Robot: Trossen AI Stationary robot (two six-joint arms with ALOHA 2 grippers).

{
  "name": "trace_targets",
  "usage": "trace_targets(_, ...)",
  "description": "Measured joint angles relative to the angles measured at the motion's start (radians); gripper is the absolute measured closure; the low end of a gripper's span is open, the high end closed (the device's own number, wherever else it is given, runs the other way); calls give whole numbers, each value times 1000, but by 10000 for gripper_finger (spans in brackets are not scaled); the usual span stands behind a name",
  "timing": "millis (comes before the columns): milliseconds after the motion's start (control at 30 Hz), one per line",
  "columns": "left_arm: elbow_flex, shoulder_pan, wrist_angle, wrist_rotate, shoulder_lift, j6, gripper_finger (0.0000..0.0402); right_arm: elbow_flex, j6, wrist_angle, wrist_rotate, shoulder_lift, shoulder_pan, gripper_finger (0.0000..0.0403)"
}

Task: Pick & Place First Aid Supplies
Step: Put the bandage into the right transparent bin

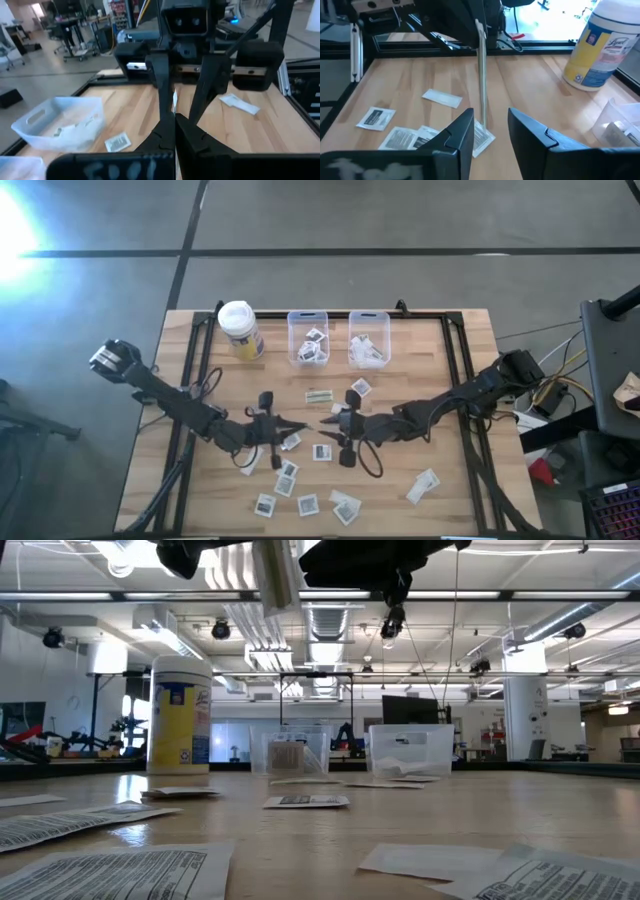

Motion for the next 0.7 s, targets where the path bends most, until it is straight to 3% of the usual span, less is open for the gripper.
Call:
trace_targets(433,0,1,168,1,36,121,402,5,-10,-1,-2,0,-5,297)
trace_targets(700,0,8,175,1,35,132,402,6,-4,-2,-6,0,-5,372)
